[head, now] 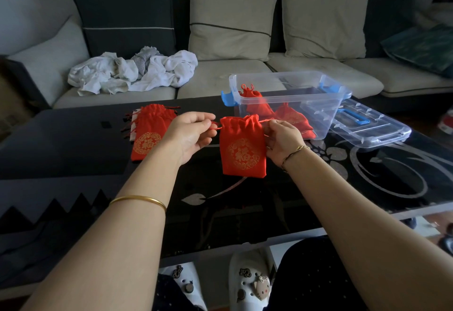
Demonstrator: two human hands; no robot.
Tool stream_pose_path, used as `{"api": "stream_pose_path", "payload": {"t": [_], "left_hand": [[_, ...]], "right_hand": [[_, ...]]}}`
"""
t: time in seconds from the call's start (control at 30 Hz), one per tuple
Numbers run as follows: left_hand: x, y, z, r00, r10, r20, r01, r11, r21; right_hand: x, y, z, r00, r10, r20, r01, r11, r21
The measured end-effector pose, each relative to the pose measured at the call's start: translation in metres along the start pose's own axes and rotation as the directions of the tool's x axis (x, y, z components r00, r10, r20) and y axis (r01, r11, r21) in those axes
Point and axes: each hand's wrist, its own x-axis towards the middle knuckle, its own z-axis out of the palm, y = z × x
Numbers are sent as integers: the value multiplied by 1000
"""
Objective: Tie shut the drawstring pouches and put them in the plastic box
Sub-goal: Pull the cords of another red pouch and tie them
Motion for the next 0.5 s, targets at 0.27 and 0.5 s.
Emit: {"api": "stream_pose_path", "payload": {"t": [0.27,0.5], "left_hand": [[4,-7,0,996,81,-41,-72,981,178],[8,-10,0,955,282,-91,-213,866,452]], "right_hand": [[-2,0,0,1000,2,4,-2,1000,9],[-4,-2,0,999,-29,17,30,999,-28]]}}
